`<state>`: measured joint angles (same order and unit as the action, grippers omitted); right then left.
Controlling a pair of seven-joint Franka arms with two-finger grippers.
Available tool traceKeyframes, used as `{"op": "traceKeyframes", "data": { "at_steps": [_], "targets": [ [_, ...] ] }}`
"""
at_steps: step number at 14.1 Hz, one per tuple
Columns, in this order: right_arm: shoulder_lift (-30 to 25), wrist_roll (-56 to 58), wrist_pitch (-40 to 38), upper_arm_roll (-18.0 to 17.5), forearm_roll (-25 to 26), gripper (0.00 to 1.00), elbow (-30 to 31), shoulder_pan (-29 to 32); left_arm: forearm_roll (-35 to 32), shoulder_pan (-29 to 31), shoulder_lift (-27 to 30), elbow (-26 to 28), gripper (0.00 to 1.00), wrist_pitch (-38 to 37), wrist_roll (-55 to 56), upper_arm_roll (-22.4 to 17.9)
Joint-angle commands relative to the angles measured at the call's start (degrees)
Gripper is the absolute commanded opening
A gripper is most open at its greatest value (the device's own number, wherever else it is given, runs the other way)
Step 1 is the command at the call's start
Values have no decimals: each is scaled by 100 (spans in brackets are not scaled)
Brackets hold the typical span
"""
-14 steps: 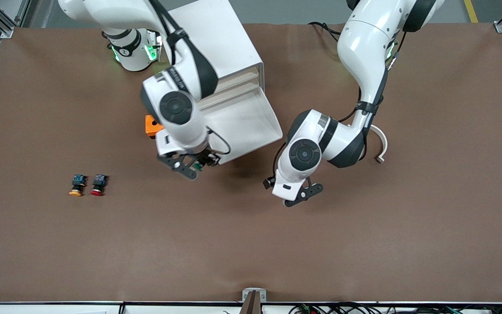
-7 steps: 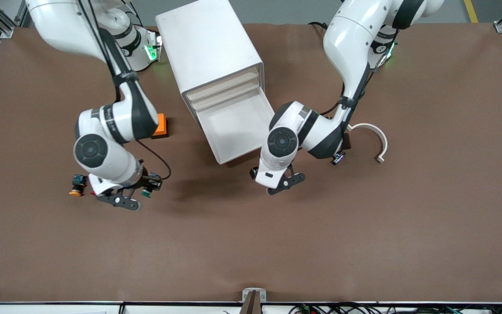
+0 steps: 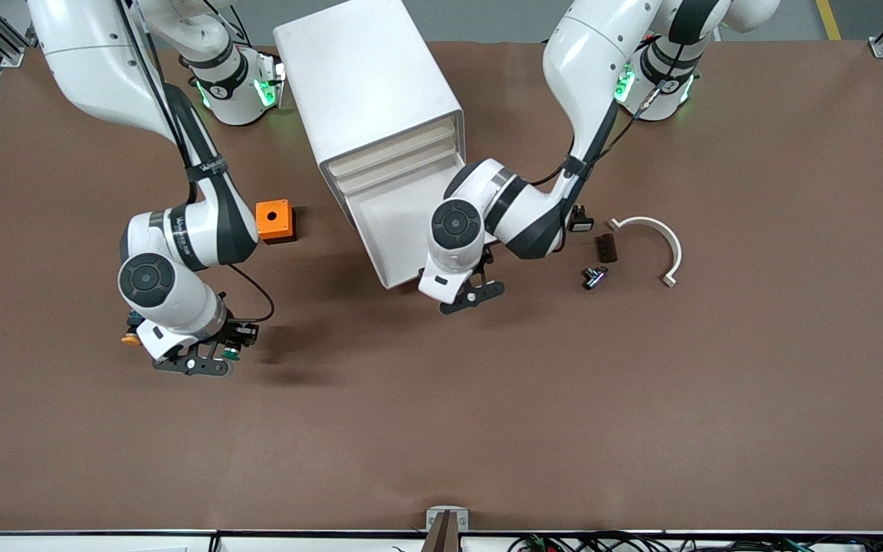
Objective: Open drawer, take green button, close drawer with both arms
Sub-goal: 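Carry the green button beside the red button while the left gripper pushes drawer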
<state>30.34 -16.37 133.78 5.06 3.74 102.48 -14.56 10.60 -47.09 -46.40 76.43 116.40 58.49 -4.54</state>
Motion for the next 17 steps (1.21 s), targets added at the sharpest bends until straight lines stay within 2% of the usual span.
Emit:
{"op": "traceKeyframes", "data": {
  "at_steps": [1,5,9,14,17],
  "targets": [
    [16,449,787,-119,154,0,579,445,-23,-98,52,100,100,85,336,-29],
    [95,459,1334,-163,101,0,1133,639,-15,-221,52,118,100,85,497,49],
    [52,529,1422,-172,101,0,1406,648,-23,-291,52,127,100,67,409,277],
    [-308,801,1431,-199,92,0,1855,771,-15,-336,43,127,100,67,409,682],
    [-511,942,1422,-225,83,0,2048,815,-15,-336,43,135,100,50,409,770]
  ]
}}
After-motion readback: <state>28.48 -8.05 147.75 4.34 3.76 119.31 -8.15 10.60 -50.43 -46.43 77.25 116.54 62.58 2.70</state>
